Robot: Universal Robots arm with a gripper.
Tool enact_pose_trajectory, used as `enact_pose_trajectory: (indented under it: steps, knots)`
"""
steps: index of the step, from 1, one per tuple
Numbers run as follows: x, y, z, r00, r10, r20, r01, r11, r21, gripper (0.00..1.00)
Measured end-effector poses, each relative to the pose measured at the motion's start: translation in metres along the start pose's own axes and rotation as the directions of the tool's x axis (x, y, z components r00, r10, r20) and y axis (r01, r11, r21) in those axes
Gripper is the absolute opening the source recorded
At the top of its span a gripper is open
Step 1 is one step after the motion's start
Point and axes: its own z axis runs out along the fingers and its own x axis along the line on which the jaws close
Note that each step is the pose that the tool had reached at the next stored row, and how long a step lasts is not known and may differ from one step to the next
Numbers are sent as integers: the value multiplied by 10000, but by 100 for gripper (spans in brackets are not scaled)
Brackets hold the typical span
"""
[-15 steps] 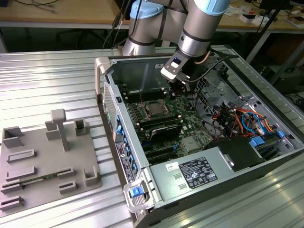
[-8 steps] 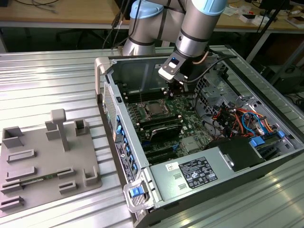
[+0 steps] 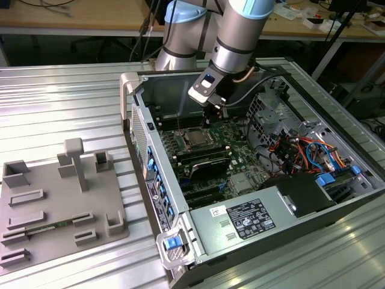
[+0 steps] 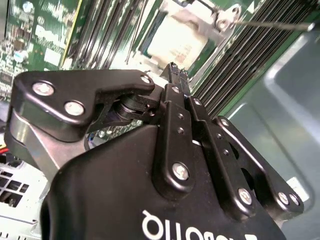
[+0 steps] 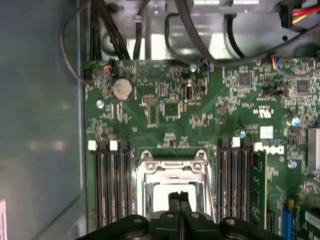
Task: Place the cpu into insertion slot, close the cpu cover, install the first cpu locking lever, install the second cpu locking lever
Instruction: 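Close the cpu cover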
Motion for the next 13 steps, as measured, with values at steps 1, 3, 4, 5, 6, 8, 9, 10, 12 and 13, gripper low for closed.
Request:
enact_pose_trajectory:
  steps: [1, 3, 4, 5, 6, 8, 9, 10, 12, 13]
  knots:
    - [-1, -45, 5, 10000, 1, 1, -1, 10000, 0, 11]
    - [-1, -103, 14, 10000, 0, -1, 0, 10000, -1, 11]
    - [-1, -124, 17, 10000, 1, 1, -1, 10000, 0, 11]
    - [-2, -152, 21, 10000, 1, 1, -1, 10000, 0, 11]
    - [-2, -177, 25, 10000, 1, 1, -1, 10000, 1, 11]
    - [-2, -216, 39, 10000, 0, 1, 0, 10000, 0, 11]
    - [-2, -231, 48, 10000, 1, 1, -1, 10000, 0, 11]
    - [-2, -242, 58, 10000, 1, 1, -1, 10000, 0, 11]
    - [-1, -263, 84, 10000, 1, 0, -1, 10000, -4, 11]
    - [-1, -273, 97, 10000, 0, 0, 0, 10000, -5, 11]
